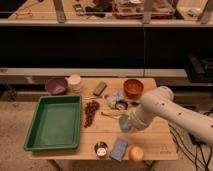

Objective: Stack cups on top of each other

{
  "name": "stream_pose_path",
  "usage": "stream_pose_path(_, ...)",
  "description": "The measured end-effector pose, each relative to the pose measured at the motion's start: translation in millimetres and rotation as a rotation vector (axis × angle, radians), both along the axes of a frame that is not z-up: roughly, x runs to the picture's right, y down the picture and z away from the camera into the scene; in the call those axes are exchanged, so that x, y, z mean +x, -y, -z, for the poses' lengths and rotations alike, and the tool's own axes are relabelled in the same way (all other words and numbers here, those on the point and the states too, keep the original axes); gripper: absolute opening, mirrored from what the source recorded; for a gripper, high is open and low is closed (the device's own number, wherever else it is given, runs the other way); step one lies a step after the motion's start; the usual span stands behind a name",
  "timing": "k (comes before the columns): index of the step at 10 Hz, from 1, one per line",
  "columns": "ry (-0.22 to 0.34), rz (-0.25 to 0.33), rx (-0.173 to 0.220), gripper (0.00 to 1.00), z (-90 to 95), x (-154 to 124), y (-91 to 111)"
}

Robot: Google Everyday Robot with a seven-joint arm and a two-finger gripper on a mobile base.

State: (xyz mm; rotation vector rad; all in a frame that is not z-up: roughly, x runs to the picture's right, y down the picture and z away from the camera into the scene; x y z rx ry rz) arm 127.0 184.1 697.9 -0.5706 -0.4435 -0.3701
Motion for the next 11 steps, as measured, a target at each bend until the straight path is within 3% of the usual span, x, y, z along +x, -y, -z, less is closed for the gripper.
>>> stream_pose_path(3,0.067,0.002,-0.007,0.0,31.3,-22.7,1.1)
stream_pose_path(5,0.131,0.036,-0.019,0.0,39.4,-50.9,-19.7)
stream_pose_path(7,0.232,0.095,-0.035,0.0,48.8,-90.1,-49.1)
stream_pose_path(9,0.318,0.148,-0.043,0.0,61.4,-111.7,-73.1)
stream_pose_path(10,0.376,0.186,-0.033,0.0,68.3,-124.1,-79.0)
stream_pose_path(11,0.398,0.205,-0.027,0.0,71.3,-127.2,-79.5)
